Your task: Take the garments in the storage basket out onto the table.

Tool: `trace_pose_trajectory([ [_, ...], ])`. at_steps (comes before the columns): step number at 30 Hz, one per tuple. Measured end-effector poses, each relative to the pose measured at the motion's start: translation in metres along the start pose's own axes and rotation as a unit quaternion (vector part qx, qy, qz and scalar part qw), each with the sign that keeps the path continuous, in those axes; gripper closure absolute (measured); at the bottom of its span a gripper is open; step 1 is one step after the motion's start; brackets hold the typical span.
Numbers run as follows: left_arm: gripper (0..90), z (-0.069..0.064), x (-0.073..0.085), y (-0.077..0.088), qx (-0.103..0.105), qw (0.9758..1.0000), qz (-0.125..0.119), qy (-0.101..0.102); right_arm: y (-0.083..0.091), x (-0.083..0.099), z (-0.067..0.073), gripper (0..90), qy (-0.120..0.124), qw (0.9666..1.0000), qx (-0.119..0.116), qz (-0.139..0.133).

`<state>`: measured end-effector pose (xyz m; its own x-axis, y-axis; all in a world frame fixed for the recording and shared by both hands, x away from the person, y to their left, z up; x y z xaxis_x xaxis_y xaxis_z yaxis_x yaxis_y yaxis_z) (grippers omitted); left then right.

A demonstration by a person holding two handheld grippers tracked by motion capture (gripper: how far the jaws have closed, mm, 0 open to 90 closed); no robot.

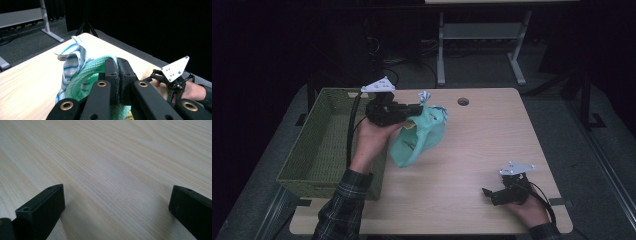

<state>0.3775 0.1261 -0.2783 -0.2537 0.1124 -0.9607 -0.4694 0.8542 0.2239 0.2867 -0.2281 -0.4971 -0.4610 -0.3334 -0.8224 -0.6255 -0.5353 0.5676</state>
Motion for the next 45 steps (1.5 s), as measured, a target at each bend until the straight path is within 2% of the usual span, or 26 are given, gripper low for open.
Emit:
trace_pose_trajectory([
  [12,87.0,-0.013,0.027,-0.027,0.014,0.9996,0.024,-0.003,0.000,0.000,0.000,0.0,-0.001,1.0000,0.000,0.001],
  [16,87.0,-0.015,0.037,-0.036,0.022,0.9993,0.031,0.007,0.000,0.000,0.000,0.0,-0.001,1.0000,0.000,0.000],
  [32,86.9,-0.018,0.083,-0.075,0.017,0.9969,0.077,0.012,0.000,0.000,0.000,0.0,-0.001,1.0000,0.000,0.000],
  [39,86.7,-0.018,0.103,-0.092,0.016,0.9949,0.100,0.008,0.000,0.000,0.000,0.0,-0.001,1.0000,0.000,0.000],
  [44,86.5,-0.019,0.117,-0.103,0.021,0.9925,0.120,0.006,0.000,0.000,0.000,0.0,-0.001,1.0000,0.000,0.000],
  [45,86.4,-0.020,0.121,-0.106,0.024,0.9913,0.129,0.003,0.000,0.000,0.000,0.0,-0.001,1.0000,0.000,0.000],
])
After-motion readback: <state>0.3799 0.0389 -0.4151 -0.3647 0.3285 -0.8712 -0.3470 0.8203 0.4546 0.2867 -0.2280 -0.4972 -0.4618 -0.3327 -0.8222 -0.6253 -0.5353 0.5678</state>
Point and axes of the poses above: each handheld gripper's, and its own axes: y roughly backward along the jaws, x roughly out of its underside, z roughly to its left, the point moved 2 cm from there along -y, roughly forward along the jaws, and after that the axes turned 11 degrees about -z, right-handed, at the moved point
